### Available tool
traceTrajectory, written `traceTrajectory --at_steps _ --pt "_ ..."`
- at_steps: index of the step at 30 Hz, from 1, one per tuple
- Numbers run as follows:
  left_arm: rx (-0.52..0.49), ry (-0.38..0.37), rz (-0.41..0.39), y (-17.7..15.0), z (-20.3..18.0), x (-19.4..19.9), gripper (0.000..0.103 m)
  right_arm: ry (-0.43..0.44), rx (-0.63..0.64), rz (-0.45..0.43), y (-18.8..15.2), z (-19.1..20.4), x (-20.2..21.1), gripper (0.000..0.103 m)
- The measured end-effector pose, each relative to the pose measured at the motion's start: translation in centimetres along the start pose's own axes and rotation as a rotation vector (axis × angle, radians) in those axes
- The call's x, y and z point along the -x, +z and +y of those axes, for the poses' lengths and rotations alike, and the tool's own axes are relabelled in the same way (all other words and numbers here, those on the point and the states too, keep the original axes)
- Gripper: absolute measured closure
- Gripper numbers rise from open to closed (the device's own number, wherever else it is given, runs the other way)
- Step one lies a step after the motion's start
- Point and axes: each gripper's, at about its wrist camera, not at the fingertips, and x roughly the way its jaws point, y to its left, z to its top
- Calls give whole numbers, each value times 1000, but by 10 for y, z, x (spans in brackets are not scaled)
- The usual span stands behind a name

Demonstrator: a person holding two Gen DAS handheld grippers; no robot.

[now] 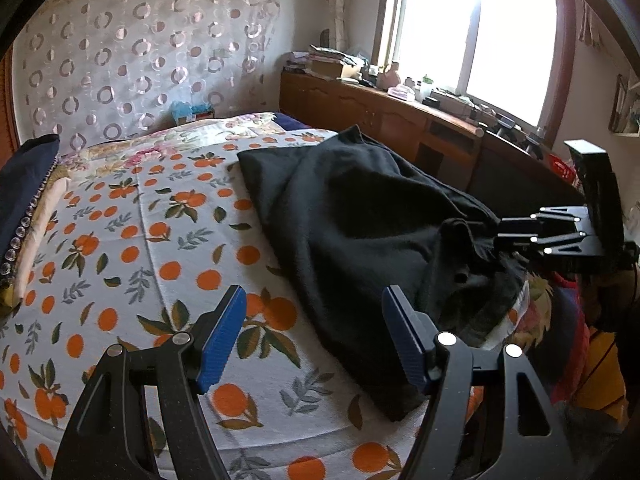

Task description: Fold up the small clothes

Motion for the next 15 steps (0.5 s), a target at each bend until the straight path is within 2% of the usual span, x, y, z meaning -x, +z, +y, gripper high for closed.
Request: traceTrajectory --at_steps 4,10,11,13,15 --pt "-10 -5 11 -1 -6 -3 32 -17 -14 6 -4 1 -3 63" --pt "-21 -18 38 -5 -12 -9 32 30 -29 6 -5 3 -11 64" --pt "-23 -19 41 -5 -13 -10 32 35 -22 0 -4 4 -11 76" --pt "-24 -20 45 -6 -14 -10 32 43 -9 -11 -3 5 -8 92" --pt "-24 -21 45 -6 -14 -10 32 55 -6 -27 -4 1 -1 95"
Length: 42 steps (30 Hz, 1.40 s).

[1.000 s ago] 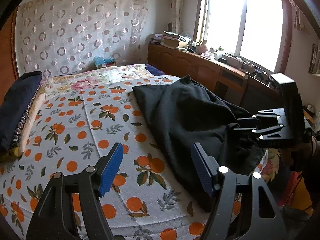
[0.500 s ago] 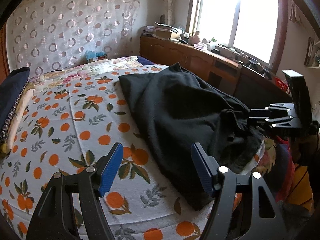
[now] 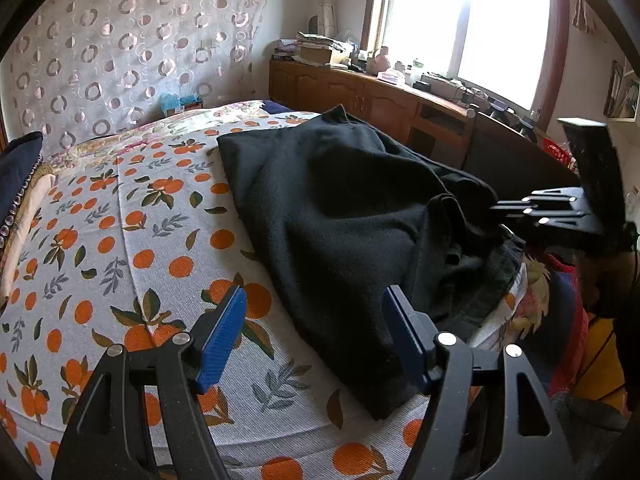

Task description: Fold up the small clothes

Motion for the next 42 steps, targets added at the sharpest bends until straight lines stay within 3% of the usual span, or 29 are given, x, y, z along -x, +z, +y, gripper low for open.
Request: traceTrajectory --at_steps 4,11,22,24,27,31,38,42 --pt "5 4 -7 1 2 2 32 22 -3 -17 -1 -14 24 97" --pt "3 -1 -5 2 2 2 32 -51 -45 -3 -11 -46 50 103" --pt "-8 -5 28 -2 -2 -5 32 -38 -15 -12 -9 -28 44 103" --pt "1 -1 18 -1 -1 -5 32 -57 -8 -38 -5 -30 49 101" --pt "15 13 -1 2 4 -2 32 -93 -16 -58 5 -35 46 89" --pt "33 34 -24 7 13 2 32 -84 -4 -87 29 -31 29 68" --pt "64 51 -47 10 25 7 32 71 -26 -69 89 -30 -48 68" --pt "63 49 -37 8 25 5 32 81 -55 8 122 -38 -102 68"
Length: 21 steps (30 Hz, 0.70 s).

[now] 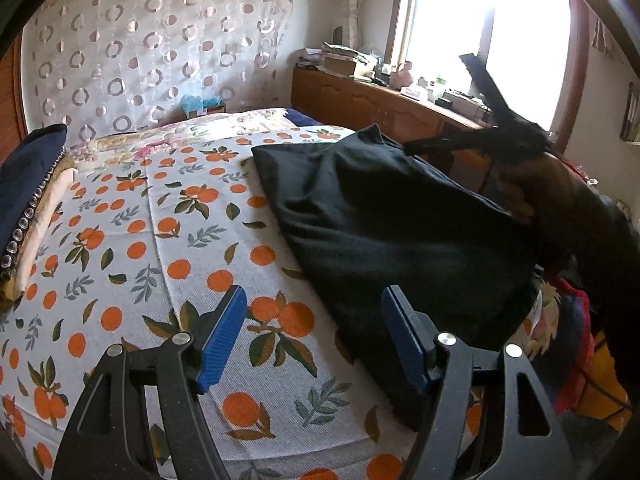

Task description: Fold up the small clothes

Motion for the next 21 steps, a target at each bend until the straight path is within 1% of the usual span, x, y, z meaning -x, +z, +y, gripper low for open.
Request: traceTrajectory --at_steps 2,3,4,5,6,8,10,13,15,17,18,20,21 --pt "-2 -3 3 -1 -1 -1 32 -18 -29 56 13 -7 -25 68" --pt "-4 -6 4 -1 -2 -1 32 -13 -45 69 18 -10 -34 68" --pt "-8 -8 8 -2 -3 -2 32 0 -52 76 21 -11 -39 79" --pt "-9 -9 12 -2 -3 -3 32 29 -52 82 23 -12 -43 99" --pt "-11 -11 16 -3 -4 -4 32 49 -47 78 27 -10 -44 100" --pt "-12 -14 23 -4 -4 -5 32 44 -26 38 36 -11 -36 100" --pt "-15 -19 28 -5 -6 -6 32 3 -14 1 40 -13 -22 101" --pt "-25 -23 35 -6 -9 -8 32 -87 -22 -49 46 -20 2 101" --pt "-29 -25 39 -6 -10 -8 32 -144 -22 -62 43 -20 12 101" --pt "-32 -27 42 -6 -11 -9 32 -169 -20 -46 40 -18 8 101" --pt "-32 -28 44 -6 -11 -10 32 -171 -15 -27 37 -15 4 100" --pt "-33 -32 49 -5 -12 -11 32 -166 17 22 31 -8 -7 87" --pt "-35 -34 50 -5 -13 -11 32 -171 32 27 32 -5 -12 82"
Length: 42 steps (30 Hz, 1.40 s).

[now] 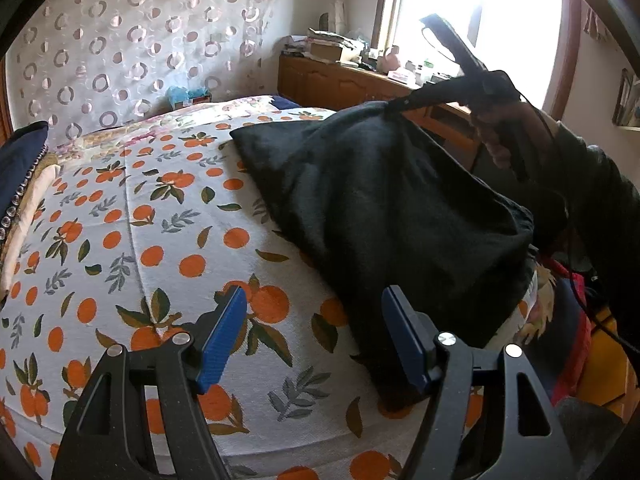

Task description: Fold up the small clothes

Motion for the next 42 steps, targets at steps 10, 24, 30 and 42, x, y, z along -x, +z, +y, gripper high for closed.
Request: traceTrajectory --at_steps 10,24,30,42 --pt "-19 -68 70 -6 -12 -9 36 0 -50 -21 -51 -7 37 64" --pt "-79 -123 136 -16 -35 -11 83 74 0 -59 -147 28 130 48" --pt "-98 -134 107 -6 -40 0 97 173 83 -60 -154 62 128 34" --pt "-121 -122 -40 53 -49 32 98 239 184 -49 -160 72 121 28"
